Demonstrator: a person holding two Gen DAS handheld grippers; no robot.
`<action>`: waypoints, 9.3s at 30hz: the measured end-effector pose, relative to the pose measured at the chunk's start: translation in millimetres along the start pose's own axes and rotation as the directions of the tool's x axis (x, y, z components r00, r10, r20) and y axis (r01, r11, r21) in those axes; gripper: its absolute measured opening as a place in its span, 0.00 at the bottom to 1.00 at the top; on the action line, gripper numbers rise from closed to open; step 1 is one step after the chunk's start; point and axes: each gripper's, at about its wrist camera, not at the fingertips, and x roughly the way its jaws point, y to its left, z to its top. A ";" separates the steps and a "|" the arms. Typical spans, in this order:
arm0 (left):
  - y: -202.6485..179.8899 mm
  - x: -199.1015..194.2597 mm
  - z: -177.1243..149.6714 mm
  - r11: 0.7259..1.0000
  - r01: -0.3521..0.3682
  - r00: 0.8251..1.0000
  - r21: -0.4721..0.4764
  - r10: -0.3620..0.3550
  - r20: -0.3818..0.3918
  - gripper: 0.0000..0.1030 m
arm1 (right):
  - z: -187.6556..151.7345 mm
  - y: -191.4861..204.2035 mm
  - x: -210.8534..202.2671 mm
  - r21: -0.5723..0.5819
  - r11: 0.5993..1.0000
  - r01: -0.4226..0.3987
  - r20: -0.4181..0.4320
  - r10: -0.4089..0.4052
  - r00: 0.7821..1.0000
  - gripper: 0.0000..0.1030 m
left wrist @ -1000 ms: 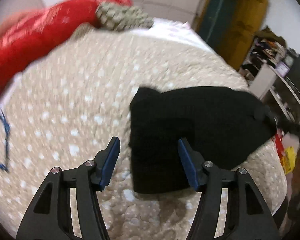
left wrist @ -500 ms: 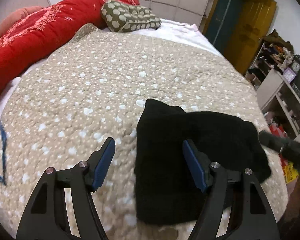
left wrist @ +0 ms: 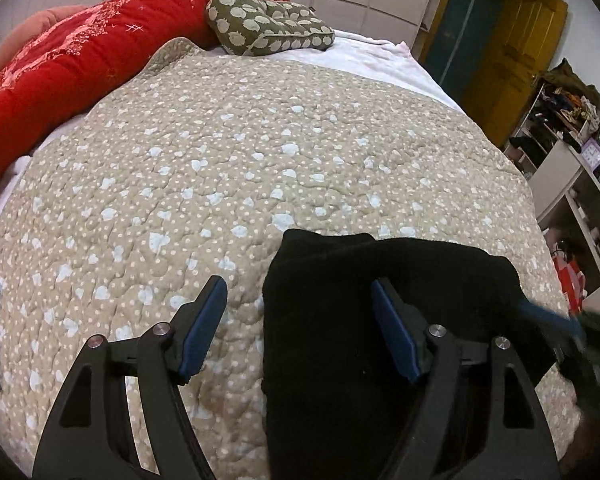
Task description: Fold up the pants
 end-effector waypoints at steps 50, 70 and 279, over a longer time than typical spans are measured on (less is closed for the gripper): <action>-9.1 -25.2 -39.7 0.999 0.025 0.998 -0.020 -0.026 -0.053 0.78 | -58.6 -1.1 -16.9 0.025 0.994 0.104 -0.022 -0.104 0.994 0.34; -5.1 -23.6 -39.9 0.998 0.042 0.997 -0.049 -0.045 -0.056 0.80 | -44.1 -8.7 -19.5 0.070 0.994 0.087 -0.012 -0.086 0.996 0.37; -38.6 -54.0 -31.5 0.968 -0.237 0.970 0.079 0.231 0.073 0.80 | -7.2 13.6 -22.1 0.101 0.971 0.218 0.090 -0.227 0.970 0.43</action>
